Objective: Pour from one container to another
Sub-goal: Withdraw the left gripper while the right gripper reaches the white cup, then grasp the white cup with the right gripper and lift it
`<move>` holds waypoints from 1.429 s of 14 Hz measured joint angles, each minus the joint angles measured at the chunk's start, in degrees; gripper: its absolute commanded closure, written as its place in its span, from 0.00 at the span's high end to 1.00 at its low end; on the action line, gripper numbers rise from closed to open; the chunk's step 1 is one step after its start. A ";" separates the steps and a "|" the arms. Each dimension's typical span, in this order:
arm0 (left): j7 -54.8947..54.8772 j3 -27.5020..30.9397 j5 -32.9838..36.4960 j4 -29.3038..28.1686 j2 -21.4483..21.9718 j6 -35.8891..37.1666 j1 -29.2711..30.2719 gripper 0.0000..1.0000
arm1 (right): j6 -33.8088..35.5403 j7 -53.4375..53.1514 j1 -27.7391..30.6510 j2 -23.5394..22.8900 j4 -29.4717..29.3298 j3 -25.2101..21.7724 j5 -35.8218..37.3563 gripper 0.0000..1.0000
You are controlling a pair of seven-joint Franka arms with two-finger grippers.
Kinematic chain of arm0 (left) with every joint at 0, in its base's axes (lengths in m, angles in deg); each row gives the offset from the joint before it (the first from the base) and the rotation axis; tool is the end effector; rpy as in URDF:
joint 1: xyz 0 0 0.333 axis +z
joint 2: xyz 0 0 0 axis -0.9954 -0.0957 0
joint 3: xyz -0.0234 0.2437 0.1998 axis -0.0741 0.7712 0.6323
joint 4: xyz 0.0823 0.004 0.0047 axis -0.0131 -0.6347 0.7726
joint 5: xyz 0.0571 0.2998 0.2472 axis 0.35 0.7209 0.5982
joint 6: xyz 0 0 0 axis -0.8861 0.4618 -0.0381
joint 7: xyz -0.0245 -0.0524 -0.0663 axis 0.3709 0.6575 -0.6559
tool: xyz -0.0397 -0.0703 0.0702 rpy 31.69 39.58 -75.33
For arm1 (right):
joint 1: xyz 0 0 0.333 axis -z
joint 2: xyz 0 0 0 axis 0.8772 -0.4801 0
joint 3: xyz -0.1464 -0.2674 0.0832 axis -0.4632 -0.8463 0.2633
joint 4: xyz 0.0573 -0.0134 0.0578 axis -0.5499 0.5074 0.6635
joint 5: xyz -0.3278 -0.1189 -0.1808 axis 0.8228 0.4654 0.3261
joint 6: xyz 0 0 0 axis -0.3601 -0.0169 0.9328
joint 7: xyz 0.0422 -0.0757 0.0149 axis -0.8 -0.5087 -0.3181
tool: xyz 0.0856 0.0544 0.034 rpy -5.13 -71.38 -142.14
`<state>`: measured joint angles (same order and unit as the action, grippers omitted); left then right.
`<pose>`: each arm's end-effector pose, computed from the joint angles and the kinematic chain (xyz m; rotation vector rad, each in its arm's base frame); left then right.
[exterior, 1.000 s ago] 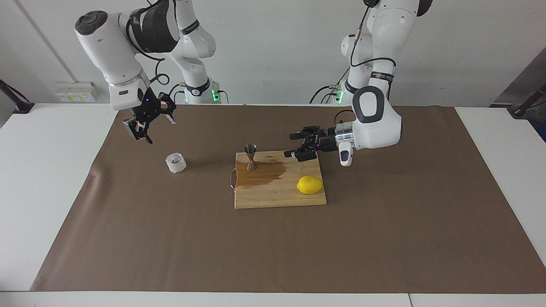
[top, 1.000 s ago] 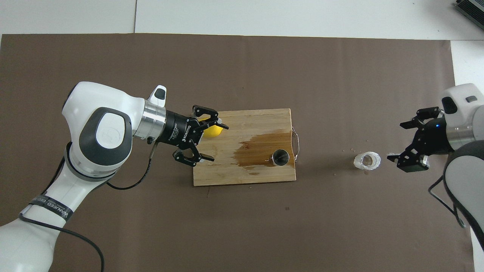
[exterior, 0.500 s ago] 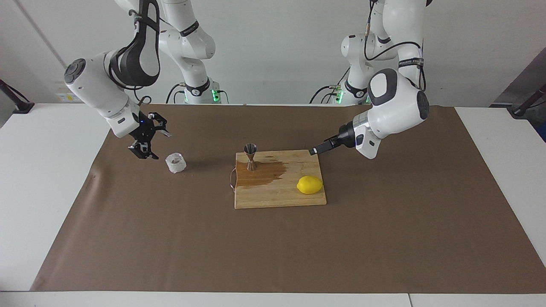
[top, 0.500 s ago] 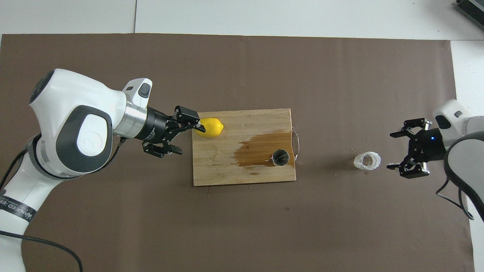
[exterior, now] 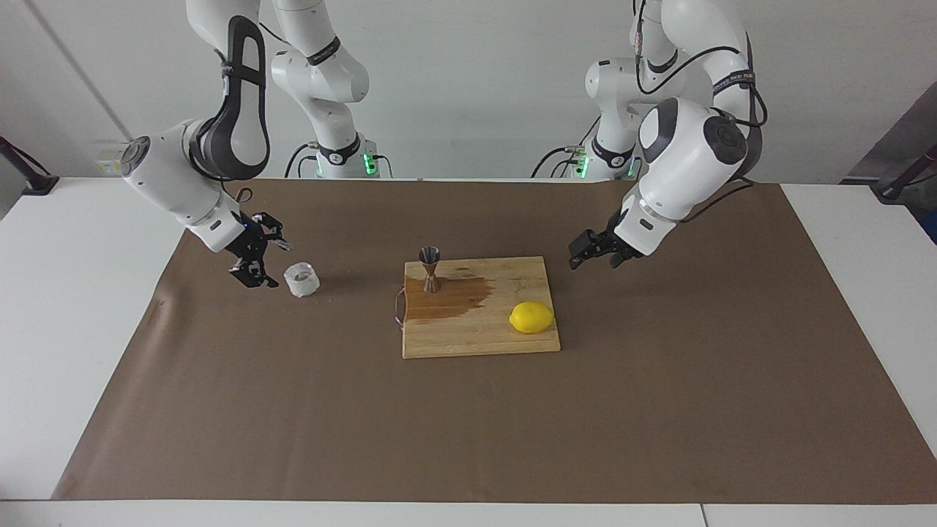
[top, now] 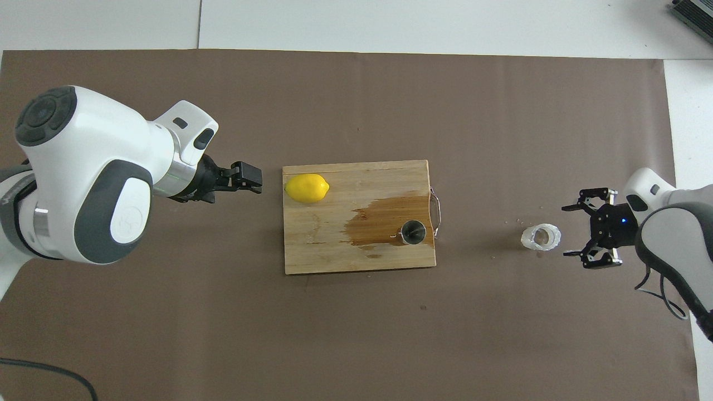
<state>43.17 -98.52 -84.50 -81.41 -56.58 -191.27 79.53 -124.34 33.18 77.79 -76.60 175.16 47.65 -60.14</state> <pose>0.5609 -0.1898 0.4705 2.9164 0.0219 -0.0493 0.5028 -0.0906 0.3425 -2.0904 -1.8996 -0.3241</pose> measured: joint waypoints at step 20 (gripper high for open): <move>-17.31 4.70 9.38 15.02 7.70 26.45 7.84 1.00 | -8.06 11.36 -0.08 -2.35 6.09 0.33 -11.19 0.00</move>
<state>25.87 -93.82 -75.12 -66.39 -48.88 -164.81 87.37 -132.40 44.54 77.72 -78.94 181.26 47.98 -71.33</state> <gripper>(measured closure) 0.000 0.511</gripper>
